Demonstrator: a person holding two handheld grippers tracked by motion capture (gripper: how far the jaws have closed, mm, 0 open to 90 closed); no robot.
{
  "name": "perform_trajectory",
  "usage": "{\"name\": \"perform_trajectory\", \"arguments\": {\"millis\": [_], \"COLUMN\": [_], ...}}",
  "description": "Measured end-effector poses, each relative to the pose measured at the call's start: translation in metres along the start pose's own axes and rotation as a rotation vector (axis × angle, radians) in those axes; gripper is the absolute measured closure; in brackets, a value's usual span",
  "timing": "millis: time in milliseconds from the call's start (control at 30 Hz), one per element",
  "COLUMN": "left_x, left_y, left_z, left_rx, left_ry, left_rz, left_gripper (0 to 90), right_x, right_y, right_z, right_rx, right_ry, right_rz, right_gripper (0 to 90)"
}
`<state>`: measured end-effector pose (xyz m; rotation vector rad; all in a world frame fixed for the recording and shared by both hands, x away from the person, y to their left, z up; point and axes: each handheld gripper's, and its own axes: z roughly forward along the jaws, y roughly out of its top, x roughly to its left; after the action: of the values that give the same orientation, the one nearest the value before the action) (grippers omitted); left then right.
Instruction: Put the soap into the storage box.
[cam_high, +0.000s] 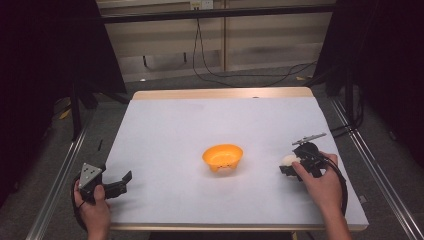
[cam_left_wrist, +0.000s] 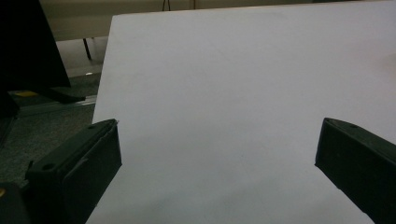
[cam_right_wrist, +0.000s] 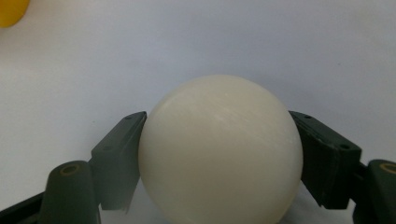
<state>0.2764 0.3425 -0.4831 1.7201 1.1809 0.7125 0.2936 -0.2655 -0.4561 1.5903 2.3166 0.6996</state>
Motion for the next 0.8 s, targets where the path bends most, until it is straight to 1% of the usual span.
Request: {"name": "perform_trajectory", "arguments": {"millis": [33,167,333,400,567,633,667,800], "left_x": [0.000,0.000,0.000,0.000,0.000,0.000,0.000,0.000], "left_y": [0.000,0.000,0.000,0.000,0.000,0.000,0.000,0.000], "left_z": [0.000,0.000,0.000,0.000,0.000,0.000,0.000,0.000], "left_rx": [0.000,0.000,-0.001,0.000,-0.001,0.000,0.000,0.000], "left_ry": [0.000,0.000,0.000,-0.001,0.001,0.001,0.001,0.000], "left_rz": [-0.002,-0.003,-0.003,-0.003,-0.005,-0.002,-0.002,-0.002], "left_gripper": [0.2,0.2,0.1,0.1,0.2,0.1,0.2,0.2], "right_x": [0.001,0.005,0.010,0.012,0.020,0.022,0.024,0.028], "right_y": [0.001,0.005,0.010,0.012,0.017,0.019,0.020,0.026], "right_z": [-0.001,-0.004,-0.006,-0.006,-0.004,-0.004,-0.004,-0.004], "right_rx": [-0.005,-0.016,-0.032,-0.028,-0.024,-0.023,-0.025,-0.029], "right_ry": [0.004,0.004,0.019,0.022,0.020,0.027,0.023,0.038], "right_rz": [0.005,-0.006,-0.015,-0.026,-0.035,-0.048,-0.044,-0.052], "right_gripper": [24.4,24.4,24.5,24.4,24.4,24.4,24.4,24.4]}}
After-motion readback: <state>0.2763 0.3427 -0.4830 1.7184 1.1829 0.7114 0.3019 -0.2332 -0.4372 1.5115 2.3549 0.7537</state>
